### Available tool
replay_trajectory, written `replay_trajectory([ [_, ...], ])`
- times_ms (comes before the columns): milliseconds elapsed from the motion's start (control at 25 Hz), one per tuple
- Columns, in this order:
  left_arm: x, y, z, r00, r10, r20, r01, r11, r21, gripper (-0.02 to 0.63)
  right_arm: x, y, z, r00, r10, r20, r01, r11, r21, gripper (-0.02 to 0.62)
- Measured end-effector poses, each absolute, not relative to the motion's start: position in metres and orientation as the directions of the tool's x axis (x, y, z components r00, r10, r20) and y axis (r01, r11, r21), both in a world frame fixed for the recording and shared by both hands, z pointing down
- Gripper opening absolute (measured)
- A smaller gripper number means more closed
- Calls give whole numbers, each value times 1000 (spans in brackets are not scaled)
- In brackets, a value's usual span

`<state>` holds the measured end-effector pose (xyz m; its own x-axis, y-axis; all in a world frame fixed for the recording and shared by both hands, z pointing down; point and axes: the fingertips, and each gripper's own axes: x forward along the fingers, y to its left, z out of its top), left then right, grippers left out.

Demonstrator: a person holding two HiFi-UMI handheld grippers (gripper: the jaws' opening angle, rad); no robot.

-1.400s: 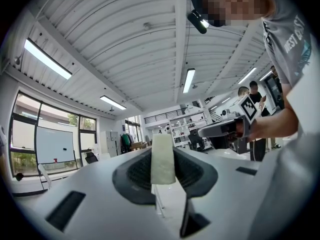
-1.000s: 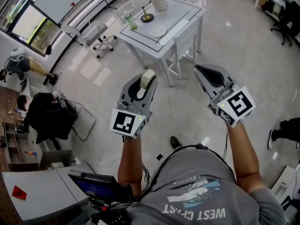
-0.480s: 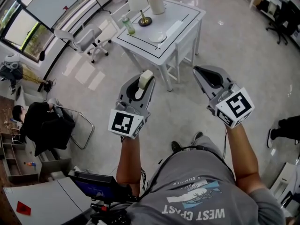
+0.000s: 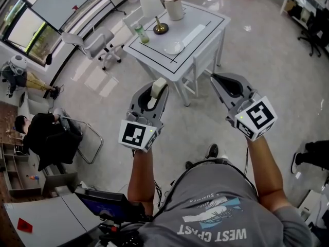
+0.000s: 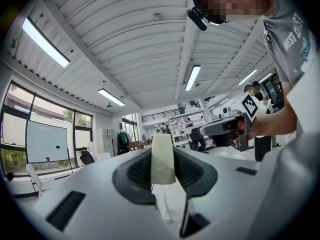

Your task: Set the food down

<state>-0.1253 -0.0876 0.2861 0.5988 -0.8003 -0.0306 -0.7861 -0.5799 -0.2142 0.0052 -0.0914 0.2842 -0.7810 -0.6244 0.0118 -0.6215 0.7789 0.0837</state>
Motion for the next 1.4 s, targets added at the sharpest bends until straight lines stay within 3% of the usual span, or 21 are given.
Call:
replay_trajectory([
  [600,-84,-166,295,545,-838,-15,-817,-528,-232,100,36,-171,291,-827,-563,-2,-562,825,65,8],
  [1400,-157,-295,304,599,-801,2,-784,-586,-205,100,-32,-287,307,-781,-624,44,-622,782,40,8],
])
